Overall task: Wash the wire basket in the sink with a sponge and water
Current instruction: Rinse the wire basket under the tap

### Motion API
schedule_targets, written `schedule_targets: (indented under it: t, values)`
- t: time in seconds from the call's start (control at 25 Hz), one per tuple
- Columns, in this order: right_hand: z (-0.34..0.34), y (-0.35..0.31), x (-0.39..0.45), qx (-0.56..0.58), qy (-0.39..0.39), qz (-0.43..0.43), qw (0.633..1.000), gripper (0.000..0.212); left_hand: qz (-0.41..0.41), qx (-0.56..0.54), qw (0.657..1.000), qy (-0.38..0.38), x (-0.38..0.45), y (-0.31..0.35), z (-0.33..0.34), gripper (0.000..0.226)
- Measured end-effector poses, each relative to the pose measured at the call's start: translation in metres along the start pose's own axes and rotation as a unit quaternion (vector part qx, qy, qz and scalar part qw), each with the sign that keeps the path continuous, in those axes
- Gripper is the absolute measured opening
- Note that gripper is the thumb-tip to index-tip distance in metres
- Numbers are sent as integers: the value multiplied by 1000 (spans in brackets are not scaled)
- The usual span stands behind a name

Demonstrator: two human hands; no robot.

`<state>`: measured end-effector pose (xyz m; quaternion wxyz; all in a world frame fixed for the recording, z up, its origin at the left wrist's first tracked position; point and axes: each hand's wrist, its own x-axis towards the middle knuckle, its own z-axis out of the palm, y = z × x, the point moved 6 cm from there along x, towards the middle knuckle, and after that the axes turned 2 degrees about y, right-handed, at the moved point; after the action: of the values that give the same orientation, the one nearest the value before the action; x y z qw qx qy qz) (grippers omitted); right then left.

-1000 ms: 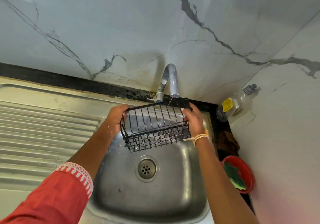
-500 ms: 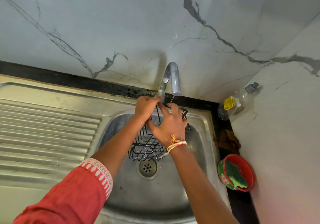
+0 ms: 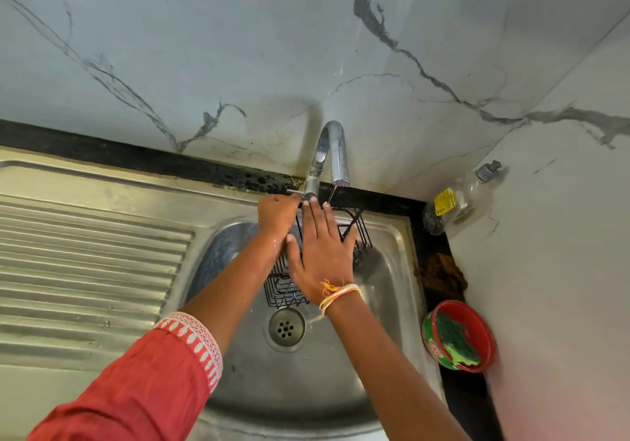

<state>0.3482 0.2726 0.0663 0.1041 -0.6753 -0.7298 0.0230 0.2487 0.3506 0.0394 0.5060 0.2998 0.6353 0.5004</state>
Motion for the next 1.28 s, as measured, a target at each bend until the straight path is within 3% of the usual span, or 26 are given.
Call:
schedule_targets:
  t: [0.12, 0.24, 0.36, 0.44, 0.48, 0.56, 0.64, 0.72, 0.8, 0.88, 1.0, 1.08, 1.16, 1.2, 1.28]
  values:
    - [-7, 37, 20, 52, 0, 32, 998, 56, -81, -58, 995, 20, 10, -9, -4, 9]
    - [-6, 56, 27, 210, 40, 72, 974, 53, -169, -79, 982, 40, 13, -23, -12, 32]
    - [4, 62, 14, 338, 121, 150, 921, 45, -241, -99, 965, -10, 12, -35, -25, 24]
    - [13, 78, 2, 445, 85, 228, 862, 33, -284, -102, 953, -19, 13, -43, -43, 26]
    - [17, 82, -1, 476, 25, 241, 845, 32, -302, -107, 947, -13, 18, -49, -49, 28]
    - [13, 75, 3, 439, -110, 210, 867, 42, -325, -115, 939, -9, 20, -52, -56, 29]
    - [8, 72, 14, 362, -155, 184, 901, 56, -339, -124, 932, -23, 19, -55, -53, 32]
    - [-2, 71, 29, 274, -111, 179, 938, 64, -357, -154, 921, -39, 15, -57, -48, 37]
    - [-16, 69, 37, 104, 2, 164, 981, 62, -375, -190, 906, -43, 12, -66, -45, 40]
    - [-21, 53, 34, -20, 84, 168, 982, 61, -369, -229, 900, -36, 5, -74, -41, 35]
    - [-13, 10, 28, -34, 73, 155, 985, 73, -315, -283, 905, -47, -7, -77, -31, 30]
    - [-7, -21, 24, -32, 55, 23, 998, 71, -315, -309, 896, -49, -12, -83, -26, 46]
    - [-5, -31, 19, -30, 26, -118, 992, 67, -326, -327, 887, -33, -14, -83, -33, 47]
    - [-6, -23, 18, -22, 20, -133, 991, 67, -331, -330, 884, -20, -17, -79, -37, 45]
    - [-4, 17, 16, -7, 24, -14, 1000, 71, -315, -332, 889, -15, -15, -69, -45, 49]
